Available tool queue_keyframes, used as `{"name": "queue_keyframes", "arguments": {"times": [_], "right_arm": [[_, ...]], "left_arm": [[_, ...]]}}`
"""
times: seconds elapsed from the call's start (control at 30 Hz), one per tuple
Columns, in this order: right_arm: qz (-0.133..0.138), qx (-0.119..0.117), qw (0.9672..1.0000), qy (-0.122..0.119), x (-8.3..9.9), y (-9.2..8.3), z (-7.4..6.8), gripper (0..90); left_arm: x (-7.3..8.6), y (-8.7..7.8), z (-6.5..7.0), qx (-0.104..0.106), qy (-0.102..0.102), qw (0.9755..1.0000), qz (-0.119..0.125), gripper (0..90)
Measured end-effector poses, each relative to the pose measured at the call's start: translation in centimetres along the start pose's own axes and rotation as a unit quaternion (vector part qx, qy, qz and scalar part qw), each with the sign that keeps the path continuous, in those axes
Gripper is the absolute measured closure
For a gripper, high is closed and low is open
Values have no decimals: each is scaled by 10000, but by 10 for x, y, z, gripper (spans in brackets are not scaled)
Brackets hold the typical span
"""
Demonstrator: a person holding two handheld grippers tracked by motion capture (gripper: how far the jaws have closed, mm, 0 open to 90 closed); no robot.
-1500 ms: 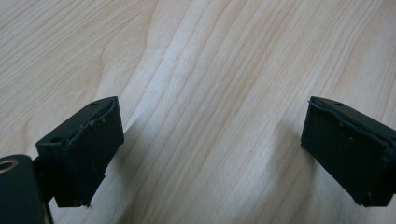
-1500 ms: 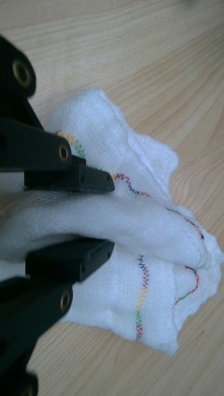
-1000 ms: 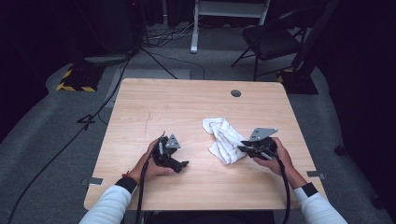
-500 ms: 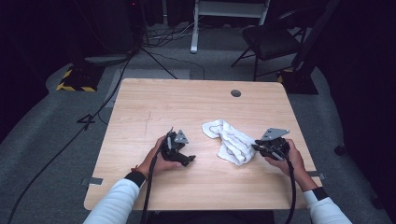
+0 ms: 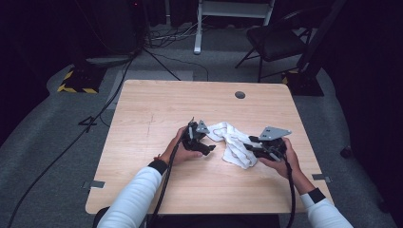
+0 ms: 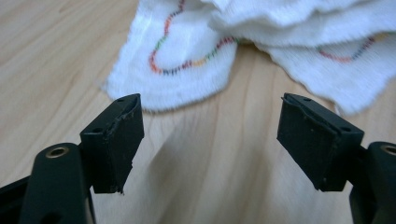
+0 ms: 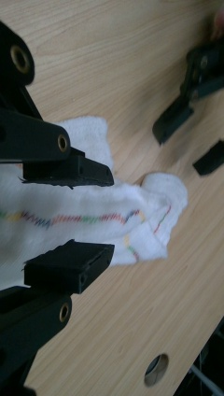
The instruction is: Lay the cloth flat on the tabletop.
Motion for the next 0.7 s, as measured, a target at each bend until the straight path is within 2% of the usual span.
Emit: {"name": "queue_keyframes", "arguments": {"times": [0.1, 0.17, 0.23, 0.3, 0.37, 0.43, 0.53, 0.6, 0.7], "right_arm": [[-98, -123, 9997, -179, -8, 13, -12, 588], [-212, -117, 9992, -317, -12, 22, -17, 569], [-391, -135, 9985, -361, -14, 32, -20, 558], [-597, -54, 9974, -395, -13, 41, -20, 560], [-746, 14, 9966, -352, -9, 45, -17, 617], [-782, 48, 9964, -316, -6, 44, -14, 688], [-776, 85, 9965, -286, -2, 40, -8, 796], [-704, 101, 9971, -278, -1, 37, -6, 853], [-661, 123, 9973, -289, 1, 34, -5, 872]], "left_arm": [[-8, 10, -4, -12, -75, 10000, 59, 241], [-12, 16, -8, -10, -98, 9999, 31, 273], [-13, 24, -12, 8, -161, 9999, -44, 307], [-15, 25, -14, 5, -128, 9999, -4, 345], [-15, 25, -16, 19, -122, 9999, 22, 416], [-15, 24, -19, -21, -51, 10000, -7, 481], [-15, 23, -20, -22, -6, 10000, -23, 623], [-16, 22, -20, -88, 95, 9999, -52, 726], [-16, 22, -19, -117, 164, 9998, -75, 815]]}}
Point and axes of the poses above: each handheld gripper's, and its own axes: y roughly forward along the jaws, x roughly out of its underside, z roughly to its right, the point moved 4 cm from there along y, roughly forward along the jaws, and after that the axes turned 10 degrees about -z, right-handed, at the moved point
